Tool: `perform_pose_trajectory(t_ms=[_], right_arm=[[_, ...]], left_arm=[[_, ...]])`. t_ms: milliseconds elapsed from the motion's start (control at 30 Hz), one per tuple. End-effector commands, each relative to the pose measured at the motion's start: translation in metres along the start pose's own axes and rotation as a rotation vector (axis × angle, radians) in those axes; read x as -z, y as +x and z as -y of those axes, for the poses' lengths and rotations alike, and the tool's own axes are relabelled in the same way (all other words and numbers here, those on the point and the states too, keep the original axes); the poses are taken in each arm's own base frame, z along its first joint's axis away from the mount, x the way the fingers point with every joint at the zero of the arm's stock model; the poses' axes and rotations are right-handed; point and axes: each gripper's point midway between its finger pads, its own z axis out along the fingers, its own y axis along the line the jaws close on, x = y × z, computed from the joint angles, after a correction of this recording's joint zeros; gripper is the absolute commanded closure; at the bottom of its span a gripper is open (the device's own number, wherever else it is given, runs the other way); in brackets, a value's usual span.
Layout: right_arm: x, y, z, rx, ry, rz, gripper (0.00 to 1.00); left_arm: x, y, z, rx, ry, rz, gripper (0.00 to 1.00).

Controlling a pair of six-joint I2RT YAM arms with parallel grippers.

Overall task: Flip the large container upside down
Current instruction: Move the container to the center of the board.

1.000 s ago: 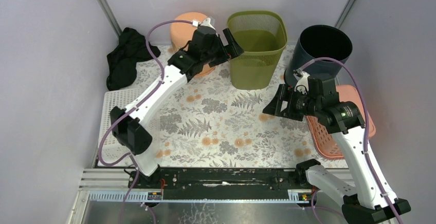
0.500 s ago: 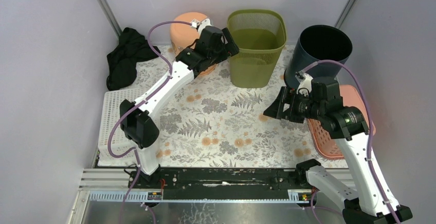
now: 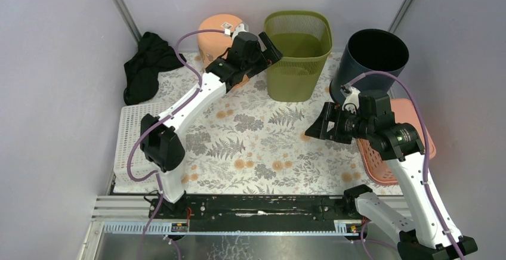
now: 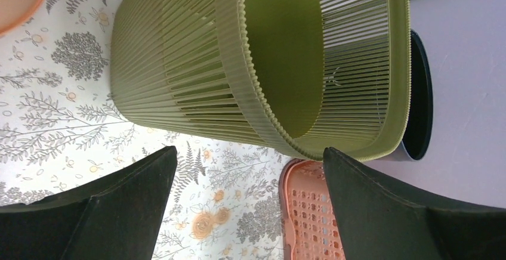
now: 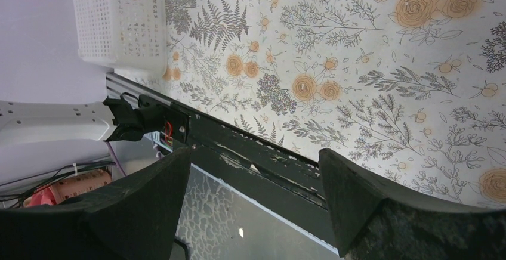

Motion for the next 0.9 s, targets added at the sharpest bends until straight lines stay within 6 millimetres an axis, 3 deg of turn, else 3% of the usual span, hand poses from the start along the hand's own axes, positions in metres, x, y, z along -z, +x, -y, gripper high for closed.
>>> perform_pose_trajectory(t_ms=[0, 167, 467, 700, 867], right_arm=[[-0.001, -0.001, -0.008, 0.033, -0.045, -0.001, 0.14], [0.0, -0.002, -0.008, 0.034, -0.045, 0.003, 0.14], [-0.001, 0.002, -0.007, 0.024, -0.047, -0.003, 0.15], [-0.004, 0.003, -0.006, 0.016, -0.051, -0.006, 0.15], [-0.006, 0.005, -0.006, 0.009, -0.061, -0.009, 0.15]], left_arm=[[-0.004, -0.017, 0.018, 0.073, 0.065, 0.051, 0.0], [-0.021, -0.019, 0.0, 0.104, -0.011, 0.061, 0.01], [-0.033, -0.026, -0.037, 0.092, -0.129, 0.058, 0.02], [-0.017, -0.029, -0.058, 0.047, -0.181, 0.058, 0.09], [-0.009, -0.033, -0.065, 0.028, -0.197, 0.053, 0.25]])
